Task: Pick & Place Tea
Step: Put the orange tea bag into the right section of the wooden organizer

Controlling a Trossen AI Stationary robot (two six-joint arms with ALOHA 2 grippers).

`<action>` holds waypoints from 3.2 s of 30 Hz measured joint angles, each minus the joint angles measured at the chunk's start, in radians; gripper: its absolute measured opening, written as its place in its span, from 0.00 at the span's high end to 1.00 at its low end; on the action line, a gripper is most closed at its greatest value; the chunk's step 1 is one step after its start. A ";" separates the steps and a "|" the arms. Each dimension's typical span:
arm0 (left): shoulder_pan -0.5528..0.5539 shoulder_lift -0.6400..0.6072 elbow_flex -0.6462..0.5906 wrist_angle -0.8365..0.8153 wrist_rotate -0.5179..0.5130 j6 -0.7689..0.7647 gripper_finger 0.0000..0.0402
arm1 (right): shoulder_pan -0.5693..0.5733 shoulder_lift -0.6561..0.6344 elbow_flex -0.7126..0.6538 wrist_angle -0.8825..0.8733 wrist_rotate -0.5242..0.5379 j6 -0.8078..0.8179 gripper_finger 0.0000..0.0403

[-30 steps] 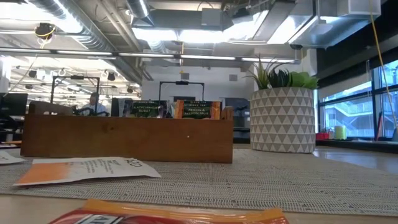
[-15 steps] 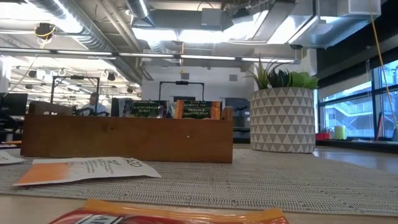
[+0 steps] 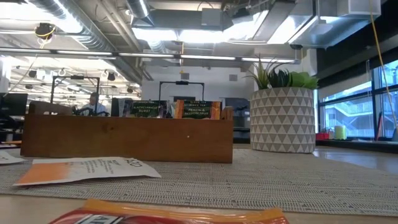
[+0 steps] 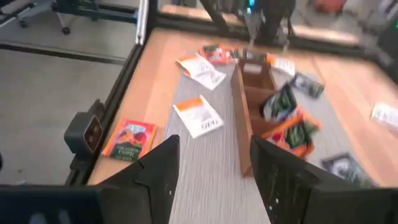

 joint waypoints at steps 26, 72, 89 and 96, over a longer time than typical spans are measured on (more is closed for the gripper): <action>0.286 0.093 0.000 -0.746 0.540 -0.398 0.99 | -0.020 0.019 0.000 -0.057 -0.012 0.057 0.51; 0.273 0.099 -0.028 -0.768 0.481 -0.352 0.97 | -0.023 0.020 0.000 -0.059 -0.018 0.052 0.51; 0.265 0.067 -0.022 -0.781 0.442 -0.338 0.78 | -0.023 0.020 0.000 -0.059 -0.018 0.057 0.51; 0.154 0.041 -0.012 -0.733 0.527 -0.431 0.78 | -0.024 0.022 0.000 -0.040 -0.018 0.059 0.51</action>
